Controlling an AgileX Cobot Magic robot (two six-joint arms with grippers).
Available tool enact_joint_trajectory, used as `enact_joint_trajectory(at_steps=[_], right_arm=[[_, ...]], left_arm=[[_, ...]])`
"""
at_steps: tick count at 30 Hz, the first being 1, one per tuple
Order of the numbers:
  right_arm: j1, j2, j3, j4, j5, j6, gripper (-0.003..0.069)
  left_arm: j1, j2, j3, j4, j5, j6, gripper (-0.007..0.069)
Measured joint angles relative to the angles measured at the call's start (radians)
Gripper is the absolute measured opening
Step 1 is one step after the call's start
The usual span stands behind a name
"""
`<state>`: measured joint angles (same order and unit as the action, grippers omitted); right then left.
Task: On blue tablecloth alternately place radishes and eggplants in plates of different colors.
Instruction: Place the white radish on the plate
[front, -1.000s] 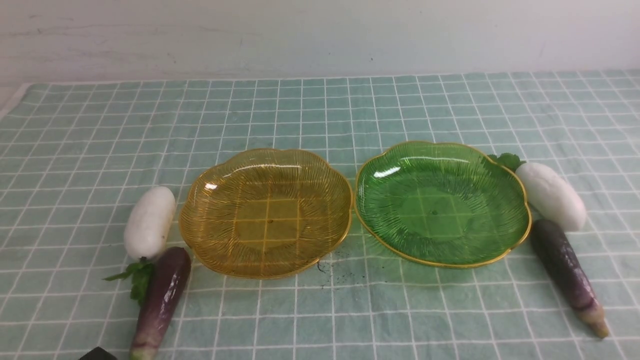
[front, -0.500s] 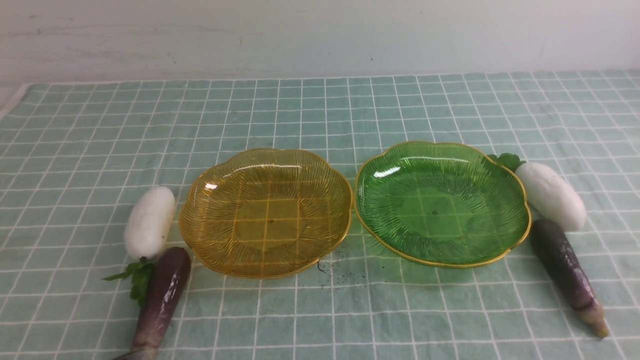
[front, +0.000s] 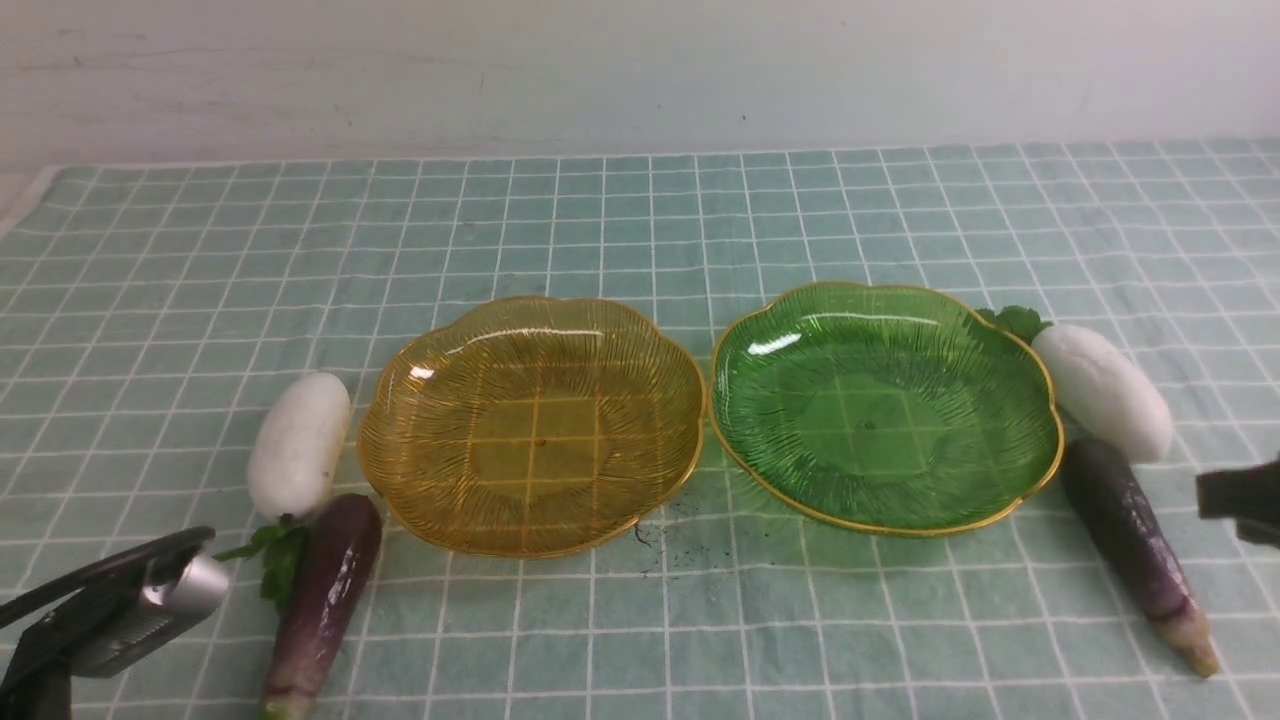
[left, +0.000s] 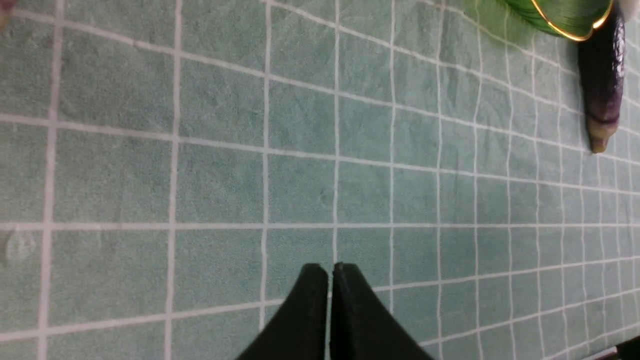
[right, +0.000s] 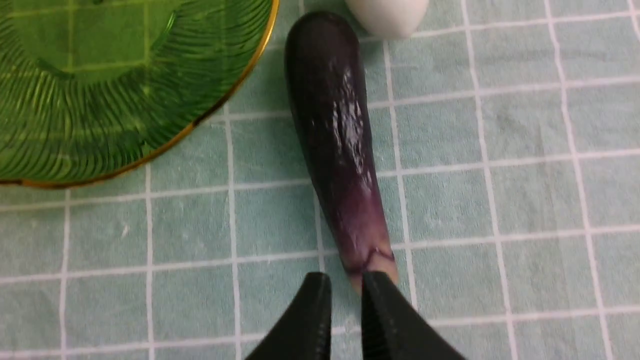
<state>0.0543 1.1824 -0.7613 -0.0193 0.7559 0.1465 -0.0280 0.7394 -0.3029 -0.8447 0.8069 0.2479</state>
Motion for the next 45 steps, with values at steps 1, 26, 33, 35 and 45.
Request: enact_joint_trajectory(at_steps=[1, 26, 33, 35, 45], right_arm=[[0.000, 0.056, -0.031, -0.005, -0.024, 0.000, 0.0150], [0.000, 0.700, -0.431, -0.278, -0.294, 0.000, 0.0587], [0.000, 0.743, -0.465, -0.322, -0.297, 0.009, 0.0587], [0.000, 0.743, -0.466, -0.345, -0.298, 0.027, 0.0587], [0.000, 0.745, -0.466, -0.452, -0.248, 0.097, 0.0587]], left_arm=[[0.000, 0.003, 0.000, 0.000, 0.000, 0.006, -0.0003], [0.000, 0.003, 0.000, 0.003, 0.003, 0.009, 0.0016], [0.000, 0.003, 0.000, 0.004, 0.009, 0.009, 0.0016], [0.000, 0.003, 0.000, 0.004, 0.009, 0.010, 0.0016], [0.000, 0.003, 0.000, 0.006, 0.009, 0.010, 0.0016]])
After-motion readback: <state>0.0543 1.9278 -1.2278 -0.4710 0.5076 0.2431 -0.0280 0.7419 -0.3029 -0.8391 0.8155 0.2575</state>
